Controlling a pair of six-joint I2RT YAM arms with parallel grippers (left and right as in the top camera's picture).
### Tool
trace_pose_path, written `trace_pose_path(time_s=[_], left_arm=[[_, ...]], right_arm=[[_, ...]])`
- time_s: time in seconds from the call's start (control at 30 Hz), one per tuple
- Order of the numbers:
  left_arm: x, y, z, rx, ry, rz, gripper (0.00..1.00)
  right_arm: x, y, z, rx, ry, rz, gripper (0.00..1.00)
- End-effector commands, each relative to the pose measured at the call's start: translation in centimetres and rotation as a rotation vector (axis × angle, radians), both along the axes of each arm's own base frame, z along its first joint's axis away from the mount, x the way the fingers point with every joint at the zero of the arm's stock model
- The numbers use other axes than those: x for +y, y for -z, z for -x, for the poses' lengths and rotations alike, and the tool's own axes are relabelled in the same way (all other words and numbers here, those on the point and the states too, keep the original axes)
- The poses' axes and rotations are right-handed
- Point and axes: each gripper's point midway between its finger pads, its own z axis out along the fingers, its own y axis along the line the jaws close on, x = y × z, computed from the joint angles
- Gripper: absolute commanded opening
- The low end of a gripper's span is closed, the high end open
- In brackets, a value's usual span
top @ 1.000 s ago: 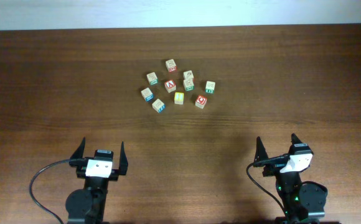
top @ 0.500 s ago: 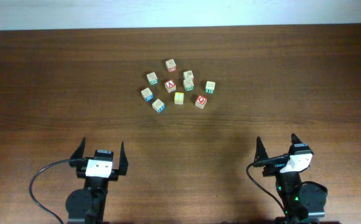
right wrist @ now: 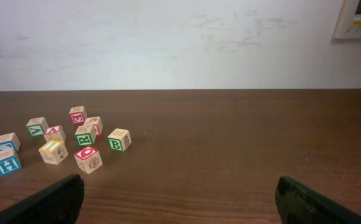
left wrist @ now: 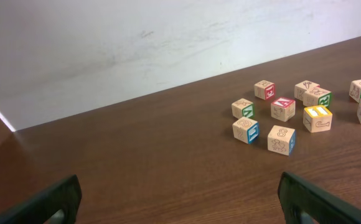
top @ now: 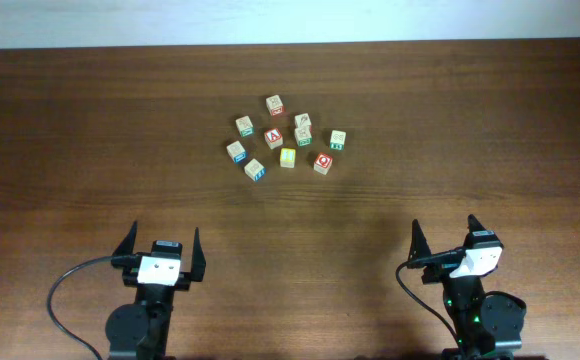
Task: Rotate 4 blocks
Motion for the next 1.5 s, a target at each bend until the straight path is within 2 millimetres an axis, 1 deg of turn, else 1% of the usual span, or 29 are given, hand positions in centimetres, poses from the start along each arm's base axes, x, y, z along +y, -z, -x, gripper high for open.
trace_pose_path(time_s=[0.0,0.13,0.17,0.23,0.3,0.37,0.47,0.5,0.57,0.63,0.67,0.73,0.8,0.87,0.9,0.97,1.0,1.03,1.07,1.13,1.17,1.2,1.23,1.27,1.3,1.33,1.37,1.43,1.47], left_arm=[[-0.1,0.1,0.0,-0.004,0.009,-0.015,0.99],[-0.1,0.0,0.0,-0.007,0.010,-0.014,0.99],[-0.6,-0.5,0.0,-0.026,0.038,-0.012,0.99],[-0.6,-2.1,0.0,-0.089,0.039,0.002,0.99],[0.1,-2.9,0.0,-0.092,-0.009,0.086,0.99],[0.4,-3.3,-0.2,-0.072,-0.026,0.109,0.99],[0.4,-5.0,-0.8,-0.041,-0.031,0.144,0.99],[0.3,-6.2,-1.3,-0.020,-0.030,0.153,0.99],[0.2,-8.3,-2.4,0.029,-0.034,0.169,0.99],[0.1,-10.4,-3.9,0.086,-0.032,0.167,0.99],[0.0,-11.6,-5.1,0.134,-0.036,0.164,0.99],[-0.2,-13.1,-6.9,0.217,-0.035,0.160,0.99],[-0.8,-14.6,-9.8,0.343,-0.018,0.160,0.99],[-0.9,-14.3,-12.5,0.467,-0.029,0.154,0.99],[-1.0,-13.2,-14.6,0.541,-0.035,0.151,0.99],[-1.9,-11.5,-16.9,0.657,-0.004,0.163,0.99],[-2.8,-9.9,-18.1,0.767,0.031,0.181,0.99],[-3.1,-8.8,-18.7,0.843,0.041,0.189,0.99],[-3.3,-6.8,-19.4,0.967,0.038,0.196,0.99],[-4.2,-4.9,-19.9,1.039,0.071,0.222,0.99],[-5.3,-3.6,-19.8,1.087,0.126,0.265,0.99],[-5.4,-3.0,-19.9,1.101,0.125,0.266,0.99],[-5.4,-2.8,-19.9,1.107,0.124,0.267,0.99],[-5.4,-2.7,-19.9,1.108,0.124,0.266,0.99],[-5.4,-2.7,-20.0,1.104,0.123,0.265,0.98],[-5.2,-2.6,-20.0,1.105,0.114,0.260,0.92],[-3.9,-2.3,-20.2,1.107,0.007,0.268,0.89],[-0.5,-1.9,-20.1,1.089,-0.281,0.306,0.87],[-0.1,-1.9,-20.0,1.088,-0.314,0.312,0.86]], right_arm=[[0.0,0.3,0.0,0.003,0.001,-0.003,0.98],[-0.3,0.3,0.0,0.003,0.022,-0.002,0.98],[-0.1,0.2,0.0,-0.003,0.011,-0.003,0.98],[0.0,-0.4,-0.1,-0.027,0.004,-0.004,0.98],[0.0,-2.0,0.0,-0.074,0.000,-0.005,0.98],[0.4,-3.5,0.3,-0.100,-0.023,-0.006,0.98],[1.0,-6.0,0.6,-0.133,-0.058,-0.006,0.98],[1.4,-7.3,0.6,-0.136,-0.080,-0.006,0.98],[1.7,-9.0,0.2,-0.120,-0.098,-0.006,0.98],[2.0,-11.1,-0.8,-0.074,-0.114,-0.008,0.98],[2.1,-12.3,-1.8,-0.029,-0.120,-0.010,0.98],[2.6,-14.0,-3.6,0.061,-0.145,-0.016,0.98],[3.4,-14.6,-6.5,0.215,-0.190,-0.032,0.98],[4.1,-14.4,-9.0,0.369,-0.223,-0.053,0.98],[4.5,-13.5,-11.0,0.496,-0.243,-0.073,0.98],[5.4,-12.0,-13.2,0.653,-0.286,-0.108,0.98],[6.5,-10.9,-14.7,0.755,-0.326,-0.132,0.98],[7.8,-9.8,-15.9,0.835,-0.359,-0.142,0.98],[9.6,-8.2,-17.2,0.925,-0.392,-0.136,0.98],[12.4,-5.7,-18.3,1.020,-0.438,-0.119,0.98],[15.0,-3.1,-18.9,1.069,-0.494,-0.111,0.98],[16.9,-1.1,-19.6,1.091,-0.525,-0.125,0.98],[18.2,0.1,-19.9,1.116,-0.524,-0.164,0.98],[19.1,1.9,-20.3,1.146,-0.498,-0.179,0.94],[18.9,4.1,-21.0,1.200,-0.356,-0.219,0.80],[18.1,5.9,-21.4,1.232,-0.203,-0.236,0.75],[17.5,7.8,-21.6,1.256,-0.046,-0.256,0.69],[17.0,10.4,-21.4,1.273,0.131,-0.249,0.62],[17.0,11.1,-21.1,1.288,0.155,-0.248,0.61]])
